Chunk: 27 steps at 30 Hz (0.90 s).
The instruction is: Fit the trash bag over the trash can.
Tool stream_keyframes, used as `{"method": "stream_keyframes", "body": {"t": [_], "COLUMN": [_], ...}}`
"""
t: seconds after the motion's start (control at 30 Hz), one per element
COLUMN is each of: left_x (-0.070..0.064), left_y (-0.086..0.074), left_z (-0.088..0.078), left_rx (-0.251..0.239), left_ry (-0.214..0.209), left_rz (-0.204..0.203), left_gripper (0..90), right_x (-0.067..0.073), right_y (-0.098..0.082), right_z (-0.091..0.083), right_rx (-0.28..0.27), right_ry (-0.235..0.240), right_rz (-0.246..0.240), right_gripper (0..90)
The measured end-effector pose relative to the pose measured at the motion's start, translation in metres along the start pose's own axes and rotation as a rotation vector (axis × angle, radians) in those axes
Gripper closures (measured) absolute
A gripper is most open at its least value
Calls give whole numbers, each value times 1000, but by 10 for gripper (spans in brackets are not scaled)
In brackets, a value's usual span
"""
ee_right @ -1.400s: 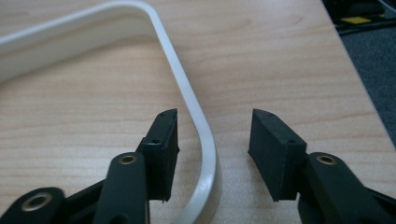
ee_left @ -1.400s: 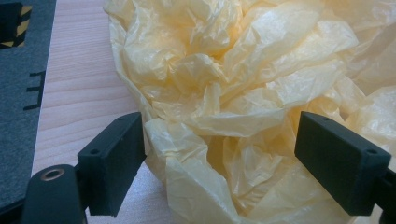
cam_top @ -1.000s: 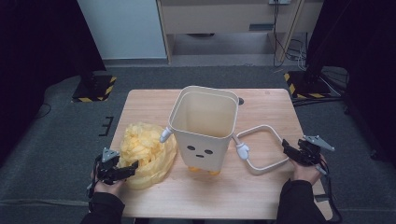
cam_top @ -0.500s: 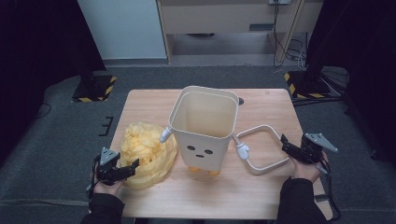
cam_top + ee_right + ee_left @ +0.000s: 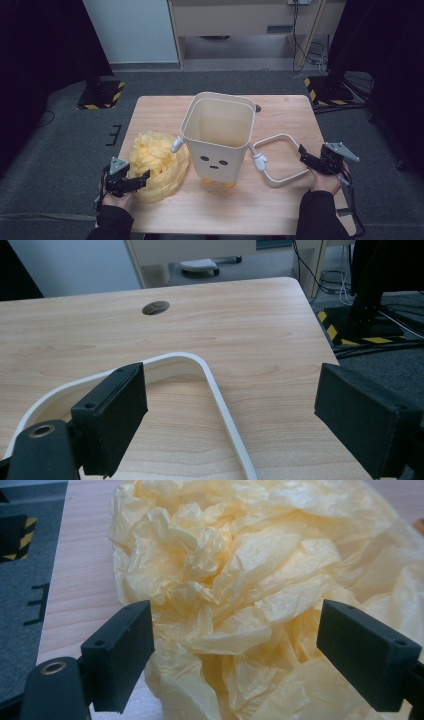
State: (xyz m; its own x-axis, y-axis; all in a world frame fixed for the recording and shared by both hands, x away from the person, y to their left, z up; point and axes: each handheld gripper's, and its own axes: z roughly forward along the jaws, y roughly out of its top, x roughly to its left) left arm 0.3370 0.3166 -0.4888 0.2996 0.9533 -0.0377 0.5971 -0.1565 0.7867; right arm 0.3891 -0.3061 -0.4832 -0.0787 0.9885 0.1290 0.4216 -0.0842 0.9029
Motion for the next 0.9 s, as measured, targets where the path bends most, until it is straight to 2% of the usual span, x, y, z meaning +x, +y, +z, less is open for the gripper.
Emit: {"method": "stream_keyframes", "body": {"t": [0.07,0.17,0.27,0.4,0.6,0.77,0.9], "left_x": [-1,-2,-2,-3,0,1,2], "left_y": [0,-2,-2,-2,-1,2,5], "left_z": [5,12,16,17,10,1,-9], "left_rx": [31,83,106,127,111,50,-20], "left_ry": [9,18,10,21,41,50,32], "left_rz": [-5,27,32,41,20,6,-19], "left_gripper": [166,200,307,484,743,803,809], "right_x": [0,1,1,1,1,0,0], "right_y": [0,-1,-1,-2,-2,-2,-2], "right_z": [1,0,1,0,1,1,0], "right_rx": [7,13,10,19,17,12,18], "right_ry": [-1,6,13,21,23,25,26], "right_rz": [-4,-2,-6,-9,-7,2,3], "right_gripper": [131,137,152,174,182,182,182]}}
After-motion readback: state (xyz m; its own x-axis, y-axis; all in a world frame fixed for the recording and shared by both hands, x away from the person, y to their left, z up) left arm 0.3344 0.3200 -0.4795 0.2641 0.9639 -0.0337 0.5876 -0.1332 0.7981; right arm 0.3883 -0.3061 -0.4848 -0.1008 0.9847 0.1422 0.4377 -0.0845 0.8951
